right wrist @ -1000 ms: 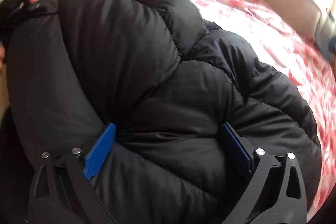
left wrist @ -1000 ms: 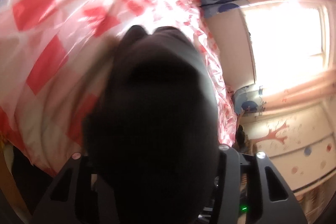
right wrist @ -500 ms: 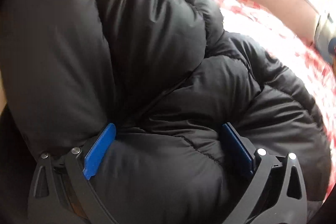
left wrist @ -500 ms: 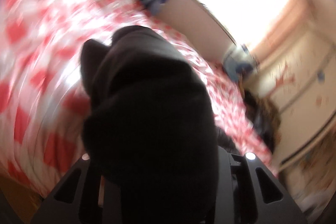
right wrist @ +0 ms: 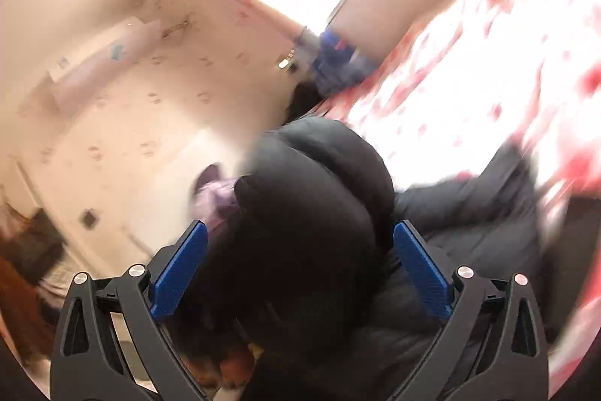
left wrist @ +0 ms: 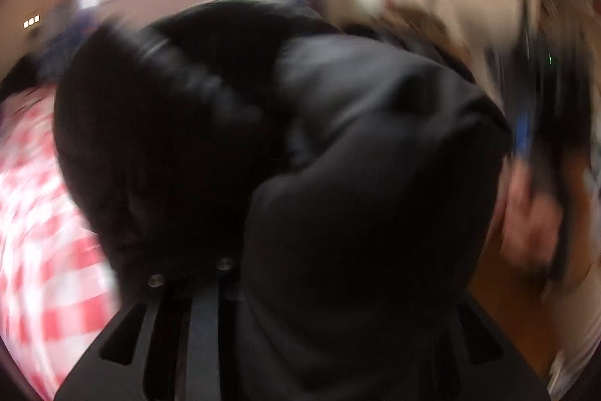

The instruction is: Fold large clothes

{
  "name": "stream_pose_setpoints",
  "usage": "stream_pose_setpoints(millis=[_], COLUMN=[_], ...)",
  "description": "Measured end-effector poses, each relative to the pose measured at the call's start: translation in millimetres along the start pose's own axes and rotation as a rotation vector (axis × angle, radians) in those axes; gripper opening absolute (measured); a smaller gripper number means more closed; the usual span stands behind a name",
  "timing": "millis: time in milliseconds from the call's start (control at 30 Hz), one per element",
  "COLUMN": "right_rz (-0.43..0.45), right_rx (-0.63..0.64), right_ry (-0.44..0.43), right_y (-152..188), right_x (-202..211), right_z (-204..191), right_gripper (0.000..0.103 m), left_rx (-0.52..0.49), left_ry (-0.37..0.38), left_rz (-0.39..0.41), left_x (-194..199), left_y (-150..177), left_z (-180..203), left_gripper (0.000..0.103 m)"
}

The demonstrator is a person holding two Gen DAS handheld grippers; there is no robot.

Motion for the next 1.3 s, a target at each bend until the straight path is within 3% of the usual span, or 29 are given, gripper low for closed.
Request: stream_pose_setpoints(millis=[33,167,233,300,333,400,433,533,600,667,700,767,800,833,933,967,1033,1133,1167,1300], right_rz=[-0.017,-0.25,-0.363,-0.468,-0.49,-0.507,-0.499,-0.46,-0.455,-0.462,-0.461,-0.453,-0.435,-0.409,-0.321,-0.281,-0.215,-0.157,-0.149,-0.14], right_rx=[0.026,0.253,0.334,0.484,0.54,0.381,0.306,0.273,0.268,0.247,0.233,0.2,0.172,0.143,0.057,0.027,0.028,0.11,0.156,0.262], right_ry=[0.034,0.357,0.465,0.71,0.792,0.709,0.665,0.685,0.703,0.726,0.735,0.75,0.748,0.743,0.712,0.692,0.656,0.618,0.579,0.405], right_y=[-10,-17,-4,25,42,63,70,79,78,75,81,94,102,105,120,125,131,133,129,114], right_x=[0,-42,-74,-97,-96,-88,-79,-58,-48,-29,-22,-7,-3,0,9,10,2,-26,-46,-139], right_z=[1,-5,3,33,48,68,78,81,80,93,95,108,110,115,120,122,120,100,83,33], right_gripper=[0.096,0.096,0.096,0.096,0.096,0.096,0.096,0.096,0.096,0.096,0.096,0.096,0.096,0.096,0.096,0.097,0.097,0.097,0.097,0.097], left_rx=[-0.027,-0.231,-0.286,-0.321,-0.315,-0.255,-0.187,0.016,0.175,0.332,0.42,0.536,0.564,0.589,0.669,0.658,0.541,0.469,0.457,0.456], left_ry=[0.012,-0.006,-0.018,-0.033,0.002,0.08,0.159,0.288,0.288,0.245,0.201,0.202,0.186,0.195,0.382,0.4,0.357,0.37,0.359,0.183], left_rz=[-0.022,-0.085,-0.09,-0.102,-0.116,-0.135,-0.137,-0.102,-0.052,-0.029,-0.035,-0.087,-0.117,-0.161,-0.211,-0.207,-0.17,-0.088,-0.061,0.03], left_x=[-16,-61,-59,-53,-43,-22,-2,51,77,85,77,51,41,21,-17,-23,-18,10,21,64], left_y=[-4,9,16,21,28,35,38,38,37,38,39,52,63,72,88,86,80,69,66,49], left_z=[8,71,87,89,87,76,66,20,-29,-87,-120,-165,-167,-174,-147,-139,-123,-120,-130,-205], left_gripper=[0.032,0.035,0.038,0.039,0.039,0.039,0.039,0.039,0.042,0.061,0.065,0.068,0.068,0.068,0.079,0.08,0.08,0.077,0.075,0.075])
Point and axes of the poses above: each gripper's, at about its wrist camera, not at the fingertips, and x roughly against the way its jaws point, z to its right, y to its underside, the point moved 8 cm from there along -x, roughly the way its jaws point, and after that the axes turned 2 degrees about -x, right-handed, at the moved point
